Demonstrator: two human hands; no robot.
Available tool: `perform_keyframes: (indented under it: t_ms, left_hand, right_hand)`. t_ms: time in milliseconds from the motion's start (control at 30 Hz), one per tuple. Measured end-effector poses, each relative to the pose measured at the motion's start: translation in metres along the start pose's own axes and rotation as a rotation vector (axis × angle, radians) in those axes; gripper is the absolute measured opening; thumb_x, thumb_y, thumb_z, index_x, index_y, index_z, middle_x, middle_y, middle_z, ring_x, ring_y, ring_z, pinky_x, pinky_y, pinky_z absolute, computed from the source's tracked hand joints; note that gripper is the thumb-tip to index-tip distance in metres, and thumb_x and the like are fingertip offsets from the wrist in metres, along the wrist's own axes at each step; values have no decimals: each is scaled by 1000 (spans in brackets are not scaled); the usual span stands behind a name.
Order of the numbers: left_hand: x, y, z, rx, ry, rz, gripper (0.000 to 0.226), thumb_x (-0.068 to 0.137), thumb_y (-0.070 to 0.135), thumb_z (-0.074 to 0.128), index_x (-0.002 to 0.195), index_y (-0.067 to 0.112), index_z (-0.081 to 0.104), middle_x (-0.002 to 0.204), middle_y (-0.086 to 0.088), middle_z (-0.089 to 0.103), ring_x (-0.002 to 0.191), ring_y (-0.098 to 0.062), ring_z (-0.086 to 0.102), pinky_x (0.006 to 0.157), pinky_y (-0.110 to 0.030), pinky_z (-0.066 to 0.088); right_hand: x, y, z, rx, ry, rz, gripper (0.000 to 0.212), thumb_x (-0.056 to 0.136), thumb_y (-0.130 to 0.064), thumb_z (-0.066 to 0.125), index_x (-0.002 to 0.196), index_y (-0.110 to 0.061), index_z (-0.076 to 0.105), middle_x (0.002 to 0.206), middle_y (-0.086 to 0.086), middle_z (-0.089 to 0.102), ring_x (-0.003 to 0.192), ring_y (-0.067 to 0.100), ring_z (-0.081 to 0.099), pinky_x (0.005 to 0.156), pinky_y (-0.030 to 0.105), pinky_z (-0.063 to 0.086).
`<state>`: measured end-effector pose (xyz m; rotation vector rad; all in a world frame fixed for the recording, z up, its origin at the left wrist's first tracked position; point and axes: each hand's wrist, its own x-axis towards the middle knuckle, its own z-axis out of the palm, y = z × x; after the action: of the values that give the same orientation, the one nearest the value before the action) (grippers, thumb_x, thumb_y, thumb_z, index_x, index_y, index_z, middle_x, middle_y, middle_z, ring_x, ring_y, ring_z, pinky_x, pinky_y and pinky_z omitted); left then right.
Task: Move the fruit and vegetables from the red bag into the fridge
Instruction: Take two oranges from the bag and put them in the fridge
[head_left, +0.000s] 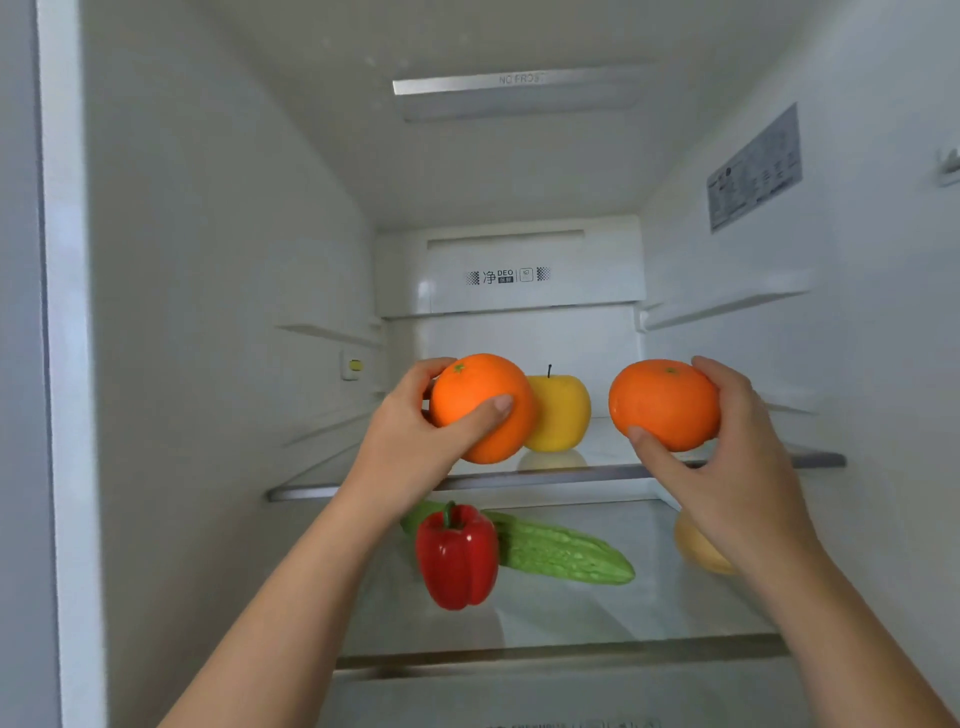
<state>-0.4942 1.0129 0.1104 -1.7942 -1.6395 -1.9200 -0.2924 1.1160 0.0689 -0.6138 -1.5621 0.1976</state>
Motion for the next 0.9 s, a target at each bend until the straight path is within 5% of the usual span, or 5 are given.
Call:
perform_keyframes:
  t_ms: [233, 400, 567, 767, 900]
  left_hand:
    - [33, -11, -1, 132, -207, -83, 50, 63, 47, 79, 103, 33, 52, 108, 2, 54, 92, -18, 59, 64, -30, 52]
    - [55, -15, -10, 139, -323, -193, 64, 43, 58, 72, 101, 37, 52, 111, 3, 54, 93, -16, 58, 58, -27, 51]
    - [73, -27, -22, 174, -383, -311, 69, 57, 42, 81, 117, 29, 49, 118, 0, 50, 97, -18, 55, 66, -31, 52]
    - [82, -37, -35, 44, -475, -432, 96, 21, 57, 86, 108, 29, 55, 119, -5, 55, 104, -24, 57, 65, -33, 53]
    - [83, -46, -35, -47, -478, -426, 106, 16, 62, 85, 112, 35, 52, 122, -3, 53, 105, -25, 57, 71, -34, 49]
  right_hand:
    - [36, 18, 3, -128, -213, 39, 69, 72, -31, 73, 128, -26, 34, 120, 0, 43, 92, 15, 44, 75, 29, 35]
    - [69, 27, 1, -148, -472, 146, 68, 72, -27, 75, 125, -22, 33, 112, 1, 41, 91, 20, 48, 64, 27, 37]
    - [91, 39, 11, -110, -663, 212, 62, 73, -26, 74, 120, -25, 34, 116, 5, 43, 98, 22, 51, 81, 32, 42]
    - [103, 52, 18, -163, -804, 245, 64, 75, -27, 72, 125, -25, 31, 123, 7, 42, 106, 23, 48, 87, 33, 42]
    - [102, 56, 18, -155, -805, 247, 69, 77, -28, 70, 131, -23, 28, 125, 4, 38, 109, 22, 45, 86, 31, 38]
